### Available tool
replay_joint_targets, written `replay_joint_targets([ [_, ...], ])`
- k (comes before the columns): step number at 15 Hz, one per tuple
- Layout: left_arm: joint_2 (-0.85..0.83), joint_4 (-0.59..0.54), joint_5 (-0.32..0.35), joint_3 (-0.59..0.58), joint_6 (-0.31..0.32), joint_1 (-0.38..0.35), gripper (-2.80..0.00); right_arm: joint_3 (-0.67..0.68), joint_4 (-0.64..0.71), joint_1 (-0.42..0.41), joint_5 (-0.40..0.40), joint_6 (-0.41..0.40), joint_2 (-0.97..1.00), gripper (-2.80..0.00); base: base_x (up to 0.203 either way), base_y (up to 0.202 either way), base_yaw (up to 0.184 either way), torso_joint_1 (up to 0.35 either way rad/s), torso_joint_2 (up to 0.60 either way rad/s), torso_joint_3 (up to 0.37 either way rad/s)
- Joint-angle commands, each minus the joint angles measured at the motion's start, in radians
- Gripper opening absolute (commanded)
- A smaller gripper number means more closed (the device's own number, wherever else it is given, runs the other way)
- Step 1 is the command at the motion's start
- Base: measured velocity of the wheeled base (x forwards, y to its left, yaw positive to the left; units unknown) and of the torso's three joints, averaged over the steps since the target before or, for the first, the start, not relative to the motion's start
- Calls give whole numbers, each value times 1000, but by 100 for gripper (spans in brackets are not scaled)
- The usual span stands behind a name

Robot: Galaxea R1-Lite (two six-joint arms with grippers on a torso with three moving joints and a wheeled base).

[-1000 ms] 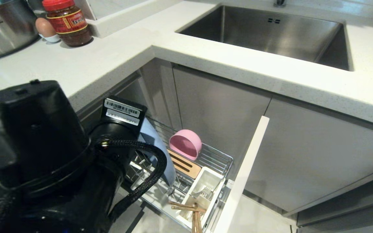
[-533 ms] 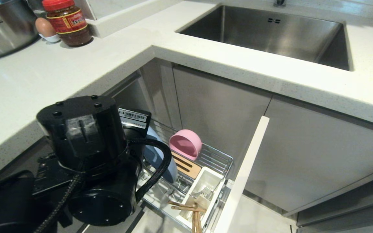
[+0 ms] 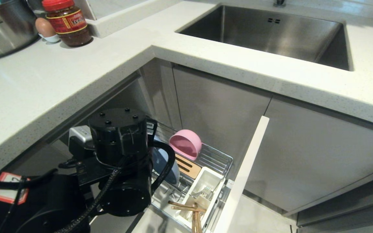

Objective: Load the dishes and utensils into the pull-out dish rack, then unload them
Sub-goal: Pick up the plate and place it in the cupboard

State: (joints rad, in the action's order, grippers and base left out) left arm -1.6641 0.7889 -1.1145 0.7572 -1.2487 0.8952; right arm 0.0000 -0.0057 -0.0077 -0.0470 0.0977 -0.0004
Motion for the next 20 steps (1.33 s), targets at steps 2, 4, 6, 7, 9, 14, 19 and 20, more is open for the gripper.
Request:
replay_joint_targets([
  [2, -25, 4, -5, -4, -45, -14, -280, 0, 0, 0, -1, 1, -4, -280, 0, 0, 0, 0, 0, 0],
  [4, -42, -9, -5, -6, -49, -17, -280, 0, 0, 0, -1, 1, -4, -280, 0, 0, 0, 0, 0, 0],
  [6, -50, -20, -4, -6, -66, -23, -280, 0, 0, 0, -1, 1, -4, -280, 0, 0, 0, 0, 0, 0],
  [7, -55, -28, -3, -6, -68, -26, -280, 0, 0, 0, -1, 1, -4, -280, 0, 0, 0, 0, 0, 0],
  [9, -70, -31, -2, -6, -71, -34, -280, 0, 0, 0, -1, 1, -4, -280, 0, 0, 0, 0, 0, 0],
  [14, -95, -33, -1, -7, -72, -49, -280, 0, 0, 0, -1, 1, -4, -280, 0, 0, 0, 0, 0, 0],
  [19, -119, -31, -2, -13, -74, -61, -280, 0, 0, 0, -1, 1, -4, -280, 0, 0, 0, 0, 0, 0],
  [20, -121, -31, -1, -13, -74, -67, -280, 0, 0, 0, -1, 1, -4, -280, 0, 0, 0, 0, 0, 0],
])
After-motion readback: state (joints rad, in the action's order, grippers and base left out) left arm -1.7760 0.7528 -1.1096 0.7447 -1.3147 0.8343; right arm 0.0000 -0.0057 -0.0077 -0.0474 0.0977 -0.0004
